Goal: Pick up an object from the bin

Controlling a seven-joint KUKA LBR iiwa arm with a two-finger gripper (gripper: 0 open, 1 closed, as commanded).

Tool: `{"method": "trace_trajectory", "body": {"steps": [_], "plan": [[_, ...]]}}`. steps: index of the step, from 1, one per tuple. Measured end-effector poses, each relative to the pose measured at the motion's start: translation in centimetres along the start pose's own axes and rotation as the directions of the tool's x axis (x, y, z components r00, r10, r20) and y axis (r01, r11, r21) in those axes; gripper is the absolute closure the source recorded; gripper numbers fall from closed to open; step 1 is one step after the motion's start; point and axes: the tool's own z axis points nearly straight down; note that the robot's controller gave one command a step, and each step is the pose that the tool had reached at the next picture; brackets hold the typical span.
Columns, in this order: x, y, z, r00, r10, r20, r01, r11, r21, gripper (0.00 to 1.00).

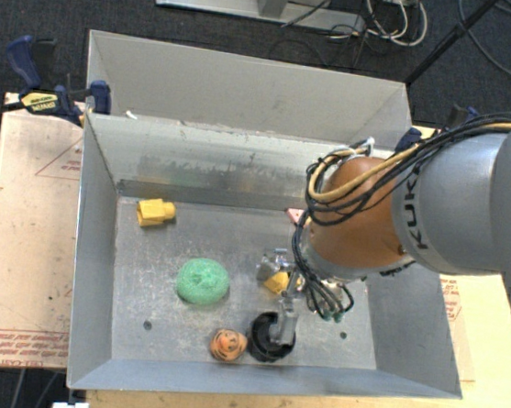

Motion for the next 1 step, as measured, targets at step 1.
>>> {"method": "trace_trajectory", "body": {"steps": [1], "plan": [[0.75, 0.14, 2.05, 0.979, -0.205, -0.009, 0.205, 0.979, -0.004, 0.00]]}}
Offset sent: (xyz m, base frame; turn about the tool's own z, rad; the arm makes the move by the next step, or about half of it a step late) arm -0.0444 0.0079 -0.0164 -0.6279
